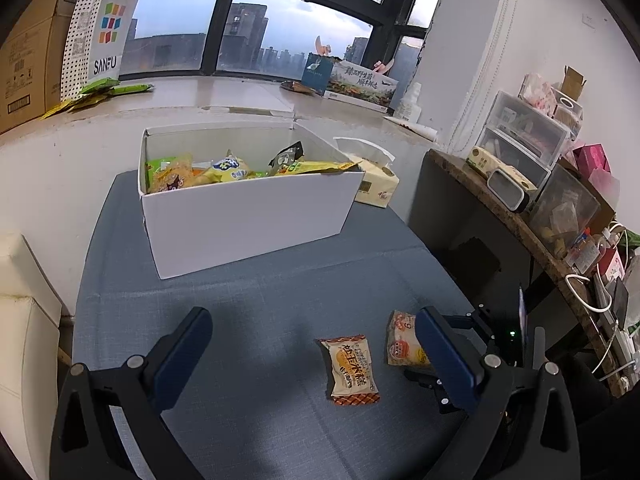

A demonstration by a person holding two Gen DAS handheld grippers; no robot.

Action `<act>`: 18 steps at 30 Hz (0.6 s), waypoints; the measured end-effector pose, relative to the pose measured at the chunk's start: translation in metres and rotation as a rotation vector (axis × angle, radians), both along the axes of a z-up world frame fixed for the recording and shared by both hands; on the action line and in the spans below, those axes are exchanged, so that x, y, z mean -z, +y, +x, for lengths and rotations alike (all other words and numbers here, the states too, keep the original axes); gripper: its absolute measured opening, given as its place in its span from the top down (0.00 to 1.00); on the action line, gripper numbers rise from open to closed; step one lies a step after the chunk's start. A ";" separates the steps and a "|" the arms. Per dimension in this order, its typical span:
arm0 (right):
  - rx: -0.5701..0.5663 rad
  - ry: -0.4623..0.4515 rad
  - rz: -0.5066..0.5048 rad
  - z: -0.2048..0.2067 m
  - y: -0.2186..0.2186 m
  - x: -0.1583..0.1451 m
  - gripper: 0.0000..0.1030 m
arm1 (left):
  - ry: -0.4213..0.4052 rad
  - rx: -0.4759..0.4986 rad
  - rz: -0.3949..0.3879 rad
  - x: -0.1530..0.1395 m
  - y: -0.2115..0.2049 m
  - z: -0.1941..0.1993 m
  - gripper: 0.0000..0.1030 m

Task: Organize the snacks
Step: 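Move the right gripper to the table and grasp the Lay's bread bag, then lift the bread bag with the right gripper while the left gripper grasps the orange-bordered rice-cake bag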

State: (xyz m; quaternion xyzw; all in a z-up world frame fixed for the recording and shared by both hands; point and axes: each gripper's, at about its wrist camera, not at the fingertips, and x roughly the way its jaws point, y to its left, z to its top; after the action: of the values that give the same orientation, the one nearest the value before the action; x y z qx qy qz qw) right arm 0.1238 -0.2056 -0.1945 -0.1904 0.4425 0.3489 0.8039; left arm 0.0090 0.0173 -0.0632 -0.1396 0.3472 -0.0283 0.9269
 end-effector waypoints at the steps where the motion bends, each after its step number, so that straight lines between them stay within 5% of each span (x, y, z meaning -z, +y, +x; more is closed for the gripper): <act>1: 0.004 -0.006 0.006 0.000 -0.001 -0.001 0.08 | 0.005 -0.001 0.000 0.001 0.000 0.001 0.00; 5: 0.021 -0.005 0.032 0.001 -0.006 -0.007 0.24 | 0.014 -0.001 -0.003 0.004 0.000 0.002 0.00; 13: 0.054 -0.007 0.138 0.009 -0.019 -0.034 0.25 | 0.047 0.051 -0.021 0.012 -0.007 0.012 0.00; 18: 0.100 -0.077 0.200 0.013 -0.031 -0.069 0.25 | 0.144 0.139 0.056 0.043 -0.041 0.040 0.00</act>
State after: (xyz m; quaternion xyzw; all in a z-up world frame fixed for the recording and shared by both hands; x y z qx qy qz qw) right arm 0.1370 -0.2368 -0.1256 -0.1005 0.3832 0.3433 0.8516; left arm 0.0487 -0.0232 -0.1059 -0.0909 0.4225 -0.0730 0.8988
